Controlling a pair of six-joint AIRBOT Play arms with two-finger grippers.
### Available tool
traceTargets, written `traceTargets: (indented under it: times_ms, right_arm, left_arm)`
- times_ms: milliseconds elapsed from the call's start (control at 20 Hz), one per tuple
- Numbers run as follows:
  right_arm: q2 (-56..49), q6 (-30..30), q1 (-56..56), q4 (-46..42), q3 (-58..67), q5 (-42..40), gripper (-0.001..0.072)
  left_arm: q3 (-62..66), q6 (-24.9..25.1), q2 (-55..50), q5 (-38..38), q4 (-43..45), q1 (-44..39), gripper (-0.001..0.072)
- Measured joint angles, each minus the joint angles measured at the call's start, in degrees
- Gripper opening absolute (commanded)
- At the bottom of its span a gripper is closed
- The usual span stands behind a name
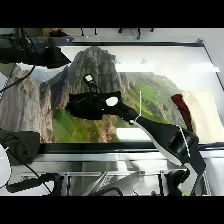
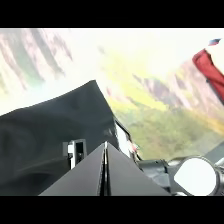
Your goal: Fold the shirts.
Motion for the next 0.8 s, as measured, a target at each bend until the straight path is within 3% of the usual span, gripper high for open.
traceTargets:
  times_ms: [150,200,250,300,350,400,500,550,700,800]
  right_arm:
    - [1.97,-4.02,-1.29,-1.49,1.4,-1.09,0.0634]
    - [2.86,-2.16,-2.69,-4.2,1.6,-0.72,0.055]
    - [3.76,1.38,-4.68,-8.0,1.73,0.79,0.0419]
    - [4.5,5.66,-6.88,-11.91,1.81,2.89,0.0404]
    - [5.25,10.86,-9.7,-16.52,1.9,6.12,0.0424]
    - [5.77,15.85,-12.59,-20.83,1.95,9.57,0.0532]
    - [6.38,26.21,-19.04,-29.55,1.99,18.16,0.0563]
    - [6.56,30.64,-21.88,-33.29,1.97,22.08,0.0649]
    - [6.43,41.2,-29.38,-41.9,0.57,30.8,0.0669]
    - [5.4,44.81,-32.28,-43.76,-0.83,33.64,0.0669]
  left_arm:
    - [-2.73,0.46,0.17,0.72,0.0,0.07,0.0015]
    - [-3.48,0.61,0.22,0.98,0.02,0.15,0.0016]
    - [-4.13,0.61,0.28,1.11,0.02,0.17,0.0015]
    - [-4.66,0.63,0.26,1.14,0.02,0.2,0.0016]
    - [-5.07,0.76,0.26,1.18,0.02,0.22,0.0016]
    - [-5.35,0.83,0.28,1.29,0.02,0.26,0.0016]
    - [-5.68,0.85,0.28,1.2,0.02,0.26,0.0016]
    - [-5.79,0.87,0.28,1.05,0.0,0.26,0.0015]
    - [-5.95,1.05,0.28,0.87,0.0,0.26,0.0016]
    - [-5.99,1.03,0.28,0.85,0.0,0.09,0.0016]
